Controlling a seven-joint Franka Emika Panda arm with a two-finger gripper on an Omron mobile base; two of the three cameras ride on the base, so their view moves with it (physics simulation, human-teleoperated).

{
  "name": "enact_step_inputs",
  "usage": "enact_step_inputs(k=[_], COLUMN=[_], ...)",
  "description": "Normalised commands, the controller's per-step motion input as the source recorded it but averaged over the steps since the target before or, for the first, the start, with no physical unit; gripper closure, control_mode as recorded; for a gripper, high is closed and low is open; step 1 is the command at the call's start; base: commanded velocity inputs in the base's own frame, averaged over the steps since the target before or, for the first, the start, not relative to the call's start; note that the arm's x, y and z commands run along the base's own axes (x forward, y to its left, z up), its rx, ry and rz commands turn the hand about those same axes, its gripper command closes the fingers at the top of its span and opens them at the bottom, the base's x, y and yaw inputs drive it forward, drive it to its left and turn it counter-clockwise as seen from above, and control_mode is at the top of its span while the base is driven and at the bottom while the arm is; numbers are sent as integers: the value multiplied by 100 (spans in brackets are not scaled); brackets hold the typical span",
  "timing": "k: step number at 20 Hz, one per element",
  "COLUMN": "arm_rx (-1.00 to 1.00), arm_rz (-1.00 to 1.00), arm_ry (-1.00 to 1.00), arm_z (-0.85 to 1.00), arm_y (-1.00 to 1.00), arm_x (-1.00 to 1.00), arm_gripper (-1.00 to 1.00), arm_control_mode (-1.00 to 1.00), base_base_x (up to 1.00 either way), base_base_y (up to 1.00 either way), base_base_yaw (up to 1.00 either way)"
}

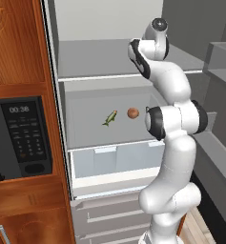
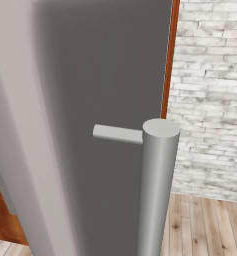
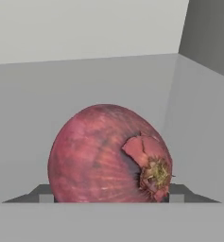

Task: Place one onion and one fish in each tupperware on the nearby counter, to pack two identical lunches.

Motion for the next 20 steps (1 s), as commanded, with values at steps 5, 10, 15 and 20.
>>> enact_step_inputs(k=[5, 10, 15, 20], arm_rx=[-1, -10, -5, 0], arm_rz=[3, 11, 4, 0], arm_ry=[-2, -15, -20, -3], arm_z=[-7, -27, -11, 10], arm_y=[11, 57, 26, 0], arm_x=[-22, -97, -100, -100], arm_gripper=[100, 100, 100, 100], arm_control_mode=[-100, -100, -100, -100], base_base_x=[0, 0, 0, 0], base_base_y=[0, 0, 0, 0], base_base_yaw=[0, 0, 0, 0])
